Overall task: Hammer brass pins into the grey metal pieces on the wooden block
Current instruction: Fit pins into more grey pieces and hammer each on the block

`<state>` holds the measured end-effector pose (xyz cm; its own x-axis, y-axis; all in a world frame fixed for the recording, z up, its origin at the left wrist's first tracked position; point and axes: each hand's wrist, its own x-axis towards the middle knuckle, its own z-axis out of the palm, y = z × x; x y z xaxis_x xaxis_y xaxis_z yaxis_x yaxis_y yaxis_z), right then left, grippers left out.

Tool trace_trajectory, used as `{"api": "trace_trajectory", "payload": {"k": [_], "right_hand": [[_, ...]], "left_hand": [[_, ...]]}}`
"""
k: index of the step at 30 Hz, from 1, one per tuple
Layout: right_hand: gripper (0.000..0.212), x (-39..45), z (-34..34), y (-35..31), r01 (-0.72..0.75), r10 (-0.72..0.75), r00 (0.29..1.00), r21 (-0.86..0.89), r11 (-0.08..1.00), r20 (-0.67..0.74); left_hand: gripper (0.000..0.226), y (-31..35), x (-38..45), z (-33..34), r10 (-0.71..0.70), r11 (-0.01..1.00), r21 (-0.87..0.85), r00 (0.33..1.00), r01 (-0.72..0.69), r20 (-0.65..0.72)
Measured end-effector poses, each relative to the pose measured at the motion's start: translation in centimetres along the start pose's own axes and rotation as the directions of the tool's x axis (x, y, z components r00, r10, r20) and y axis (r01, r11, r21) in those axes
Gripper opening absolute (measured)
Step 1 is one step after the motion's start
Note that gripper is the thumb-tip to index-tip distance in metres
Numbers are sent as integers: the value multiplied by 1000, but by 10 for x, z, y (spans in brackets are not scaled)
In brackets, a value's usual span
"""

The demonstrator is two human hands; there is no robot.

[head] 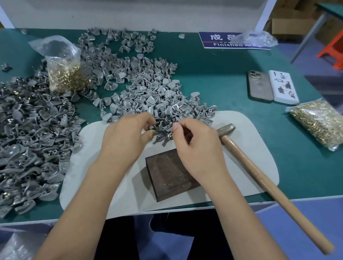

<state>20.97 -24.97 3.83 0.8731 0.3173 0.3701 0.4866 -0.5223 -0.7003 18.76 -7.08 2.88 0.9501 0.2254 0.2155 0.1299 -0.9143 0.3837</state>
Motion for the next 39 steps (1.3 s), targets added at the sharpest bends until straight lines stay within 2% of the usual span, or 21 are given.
{"api": "trace_trajectory", "payload": {"k": [2, 5, 8, 11, 13, 17, 20, 22, 24, 26, 27, 28, 30, 33, 36, 39], "right_hand": [[31, 0, 0, 0, 2, -2, 1000, 2, 1000, -5], [30, 0, -1, 1, 6, -6, 1000, -6, 1000, -9], [29, 0, 0, 2, 7, -7, 1000, -16, 1000, -2], [28, 0, 1, 1, 21, -20, 1000, -51, 998, 13], [27, 0, 1, 1, 32, -30, 999, -83, 996, 28], [27, -1, 1, 0, 14, -12, 1000, -69, 998, 27], [26, -1, 1, 0, 5, -4, 1000, -56, 998, 18], [27, -1, 0, 0, 1, 0, 1000, -50, 999, 19], [27, -1, 0, 1, -4, 5, 1000, -41, 999, 22], [28, -1, 1, 1, -3, 4, 1000, -45, 999, 25], [28, -1, 1, 0, 1, 0, 1000, -50, 999, 25], [28, -1, 1, 0, 3, -1, 1000, -54, 999, 25], [28, 0, 1, 0, 3, -1, 1000, -59, 998, 27], [25, 0, 1, 1, 8, -6, 1000, -66, 998, 30], [19, 0, 2, 1, 16, -15, 1000, -64, 998, 15], [14, 0, 3, 1, 19, -18, 1000, -42, 999, 15]], "left_hand": [[16, -2, -1, -1, -28, 988, -150, 999, 24, -28], [16, -3, -6, -3, -95, 920, -386, 995, 74, -33], [15, 0, -12, -4, -119, 843, -531, 993, 88, -25], [18, 2, -19, -6, -108, 799, -598, 993, 57, -49], [20, 1, -21, -5, -114, 826, -557, 993, 83, -21], [21, -9, -22, -4, -150, 967, -210, 989, 147, 2], [15, -16, -25, -15, -167, 962, -225, 985, 155, -33], [13, -30, -30, -32, -233, 948, -231, 972, 219, -34], [12, -54, -37, -50, -321, 944, -131, 935, 303, -151], [22, -71, -45, -66, -382, 920, -50, 861, 388, -337], [31, -72, -47, -70, -396, 914, -84, 829, 397, -394], [37, -68, -48, -71, -386, 922, -139, 825, 361, -414], [33, -49, -46, -64, -293, 947, -232, 896, 223, -335], [18, -16, -40, -35, -161, 935, -333, 983, 125, -83], [15, 2, -27, -9, -82, 962, -259, 996, 86, 25], [13, 5, -13, 1, -101, 986, -127, 993, 108, 64]]}}
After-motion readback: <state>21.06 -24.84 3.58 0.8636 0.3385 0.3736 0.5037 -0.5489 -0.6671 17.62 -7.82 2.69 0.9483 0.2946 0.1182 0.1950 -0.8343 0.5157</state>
